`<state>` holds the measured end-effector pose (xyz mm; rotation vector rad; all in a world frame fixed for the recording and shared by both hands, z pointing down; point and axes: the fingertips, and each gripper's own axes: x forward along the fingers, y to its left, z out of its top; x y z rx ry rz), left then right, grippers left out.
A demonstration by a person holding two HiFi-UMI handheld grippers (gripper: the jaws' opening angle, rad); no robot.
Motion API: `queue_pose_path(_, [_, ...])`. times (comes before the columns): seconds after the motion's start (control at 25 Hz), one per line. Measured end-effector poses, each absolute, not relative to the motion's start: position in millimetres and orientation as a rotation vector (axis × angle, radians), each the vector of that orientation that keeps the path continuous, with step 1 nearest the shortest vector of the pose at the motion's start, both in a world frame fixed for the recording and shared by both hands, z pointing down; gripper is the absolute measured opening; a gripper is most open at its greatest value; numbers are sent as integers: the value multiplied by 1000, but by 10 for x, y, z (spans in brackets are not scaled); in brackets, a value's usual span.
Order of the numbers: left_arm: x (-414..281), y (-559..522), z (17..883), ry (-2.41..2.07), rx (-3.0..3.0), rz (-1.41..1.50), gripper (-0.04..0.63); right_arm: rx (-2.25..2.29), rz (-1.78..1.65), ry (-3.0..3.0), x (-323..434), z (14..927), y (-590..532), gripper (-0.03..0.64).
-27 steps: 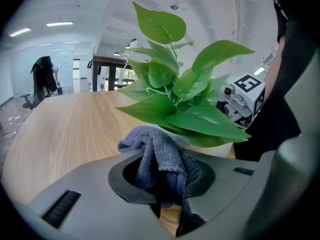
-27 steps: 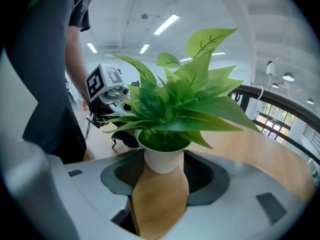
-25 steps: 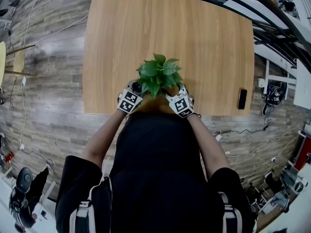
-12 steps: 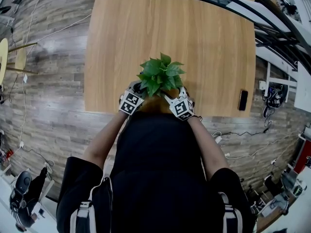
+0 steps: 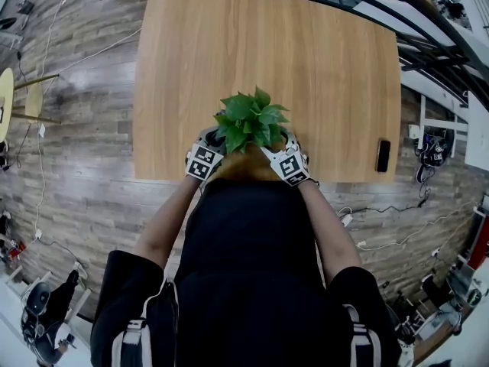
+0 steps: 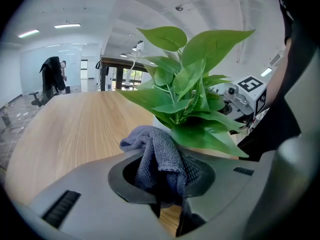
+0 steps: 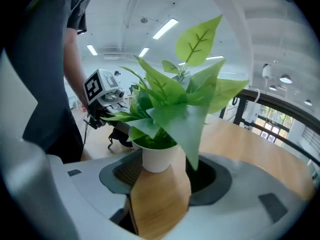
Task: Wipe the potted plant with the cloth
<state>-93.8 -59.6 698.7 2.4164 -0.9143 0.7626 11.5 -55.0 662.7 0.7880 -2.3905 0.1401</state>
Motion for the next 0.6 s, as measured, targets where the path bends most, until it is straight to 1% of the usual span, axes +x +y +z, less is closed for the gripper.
queue_pose_path(0.12, [-933,-626,6991,-915,2426,782,115,648,44,-2393,-33,6600,-556,256])
queue_pose_path(0.2, [-955,-659,6973,-915,2439,797,115,621,38,-2399,-105,6602,-571,256])
queue_pose_path(0.6, [-830,-443,6895,-866,2450,775,115,737,108,-2391,-85,6612,-578,256])
